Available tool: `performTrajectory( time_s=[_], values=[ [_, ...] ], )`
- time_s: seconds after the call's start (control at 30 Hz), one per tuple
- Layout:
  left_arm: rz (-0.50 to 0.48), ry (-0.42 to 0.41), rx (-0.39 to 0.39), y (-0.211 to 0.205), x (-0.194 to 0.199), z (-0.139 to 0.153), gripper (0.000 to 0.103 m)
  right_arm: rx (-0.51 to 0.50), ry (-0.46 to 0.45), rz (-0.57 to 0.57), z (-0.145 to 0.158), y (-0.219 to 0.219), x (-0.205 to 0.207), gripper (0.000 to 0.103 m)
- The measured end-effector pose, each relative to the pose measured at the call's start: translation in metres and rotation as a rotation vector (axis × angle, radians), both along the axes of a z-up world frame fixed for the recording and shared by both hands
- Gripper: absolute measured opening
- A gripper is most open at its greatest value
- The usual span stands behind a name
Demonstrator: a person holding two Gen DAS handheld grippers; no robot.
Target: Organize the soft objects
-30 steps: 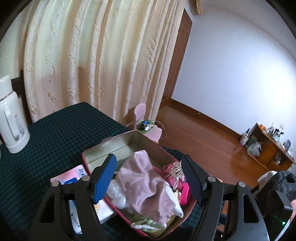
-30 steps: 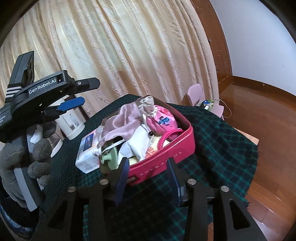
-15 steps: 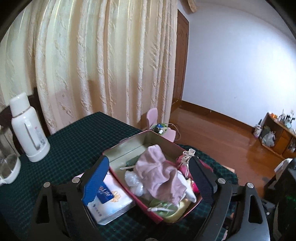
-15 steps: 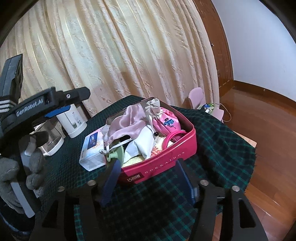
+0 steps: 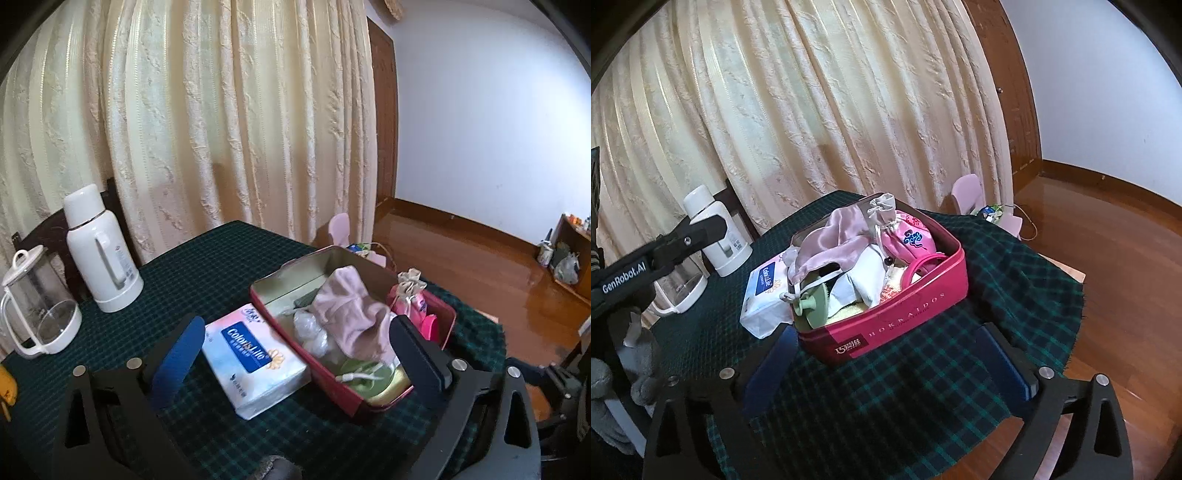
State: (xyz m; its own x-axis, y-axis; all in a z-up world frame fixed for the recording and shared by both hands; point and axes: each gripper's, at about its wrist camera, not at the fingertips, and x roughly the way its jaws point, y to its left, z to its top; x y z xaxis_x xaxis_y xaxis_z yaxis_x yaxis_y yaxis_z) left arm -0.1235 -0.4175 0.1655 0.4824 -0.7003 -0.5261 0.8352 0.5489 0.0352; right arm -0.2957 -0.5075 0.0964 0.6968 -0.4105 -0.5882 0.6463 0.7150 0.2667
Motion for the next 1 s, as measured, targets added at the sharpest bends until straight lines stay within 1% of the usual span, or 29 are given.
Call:
performTrajectory(
  time_s=[0.17, 0.3, 0.4, 0.5, 0.73, 1.0],
  values=[
    [0.015, -0.031, 0.032, 0.004, -0.009, -0.005, 0.103, -0.075, 0.040, -0.018, 0.007, 0.007, 0.000, 0.103],
    [0.030, -0.070, 0.067, 0.005, -0.018, -0.011, 0.103, -0.113, 0.068, -0.023, 0.014, 0.010, 0.001, 0.103],
    [0.037, -0.091, 0.089, 0.005, -0.024, -0.014, 0.103, -0.127, 0.072, -0.022, 0.016, 0.011, 0.002, 0.103],
    [0.037, -0.088, 0.096, 0.006, -0.026, -0.016, 0.103, -0.128, 0.075, -0.021, 0.017, 0.011, 0.003, 0.103],
    [0.050, -0.048, 0.108, 0.007, -0.022, -0.020, 0.103, -0.139, 0.095, 0.003, 0.019, 0.015, 0.010, 0.103],
    [0.058, -0.042, 0.113, 0.007, -0.021, -0.021, 0.103, -0.131, 0.103, 0.006, 0.017, 0.015, 0.012, 0.103]
  ],
)
